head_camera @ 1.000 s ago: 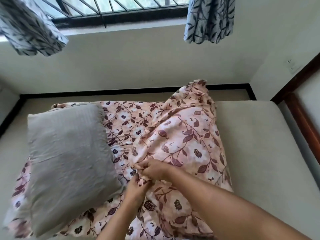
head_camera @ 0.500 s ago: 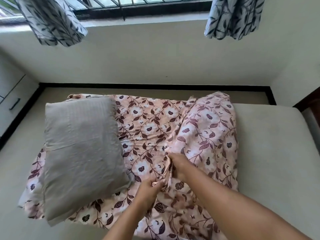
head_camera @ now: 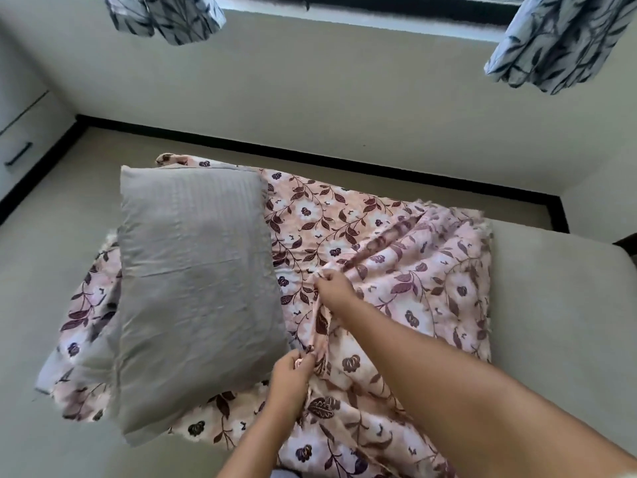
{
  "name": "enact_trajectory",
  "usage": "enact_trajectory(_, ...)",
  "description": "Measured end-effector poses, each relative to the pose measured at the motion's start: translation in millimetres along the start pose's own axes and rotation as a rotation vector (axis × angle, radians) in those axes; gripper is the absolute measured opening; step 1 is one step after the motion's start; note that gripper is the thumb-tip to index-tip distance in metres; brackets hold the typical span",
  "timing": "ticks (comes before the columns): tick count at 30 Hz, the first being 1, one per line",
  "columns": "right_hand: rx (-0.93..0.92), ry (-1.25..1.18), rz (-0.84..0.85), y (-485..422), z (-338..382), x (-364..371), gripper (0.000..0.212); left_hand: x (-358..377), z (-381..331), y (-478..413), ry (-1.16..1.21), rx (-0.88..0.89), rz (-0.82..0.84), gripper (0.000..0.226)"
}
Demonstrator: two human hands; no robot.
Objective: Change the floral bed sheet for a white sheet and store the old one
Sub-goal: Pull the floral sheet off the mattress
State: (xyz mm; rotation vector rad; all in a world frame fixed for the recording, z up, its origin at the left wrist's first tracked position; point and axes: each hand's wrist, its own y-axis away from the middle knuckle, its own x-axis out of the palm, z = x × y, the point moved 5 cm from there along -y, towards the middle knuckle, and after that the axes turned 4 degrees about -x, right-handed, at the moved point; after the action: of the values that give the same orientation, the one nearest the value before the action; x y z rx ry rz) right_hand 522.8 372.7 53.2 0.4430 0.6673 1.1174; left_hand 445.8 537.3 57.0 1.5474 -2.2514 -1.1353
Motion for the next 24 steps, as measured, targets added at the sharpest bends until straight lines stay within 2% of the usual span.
enact_trajectory(3,-0.084,0.014,0.064,-5.5,40.7,75.4,0.031,-67.7,13.0,-31.4,0.062,-0.012,-0.095,0.038)
enact_trajectory(6,-0.136,-0.020,0.213,-9.5,82.4,166.6,0.028,-133.2,31.2,-60.2,0.141,-0.067,-0.175,0.037)
enact_trajectory(8,-0.144,-0.043,0.298,-10.2,99.8,214.4,0.018,-157.1,41.6,-73.7,0.183,-0.103,-0.181,0.036)
enact_trajectory(9,-0.137,-0.018,0.333,-12.4,105.5,239.4,0.020,-168.6,48.5,-81.8,0.207,-0.136,-0.177,0.030)
enact_trajectory(12,-0.172,0.095,0.307,-15.4,116.2,277.1,0.025,-183.6,61.2,-102.4,0.155,-0.168,-0.134,0.027)
enact_trajectory(14,-0.174,0.205,0.215,-26.3,106.8,278.2,0.027,-186.2,67.5,-111.5,0.056,-0.175,-0.064,0.031)
enact_trajectory(16,-0.135,0.301,0.082,-40.7,91.5,262.3,0.029,-186.5,71.3,-115.9,-0.098,-0.175,0.007,0.026)
enact_trajectory(18,-0.027,0.343,-0.035,-48.4,72.1,232.2,0.035,-178.7,72.5,-115.1,-0.273,-0.164,0.113,0.017)
enact_trajectory(20,0.085,0.456,-0.111,-53.8,52.2,201.8,0.041,-174.8,81.6,-118.7,-0.449,-0.160,0.208,0.022)
enact_trajectory(22,0.177,0.623,-0.127,-57.1,31.3,176.2,0.041,-171.0,98.3,-123.3,-0.563,-0.178,0.274,0.034)
enact_trajectory(24,0.244,0.761,-0.083,-57.0,15.1,164.3,0.041,-171.5,106.6,-125.7,-0.658,-0.182,0.265,0.038)
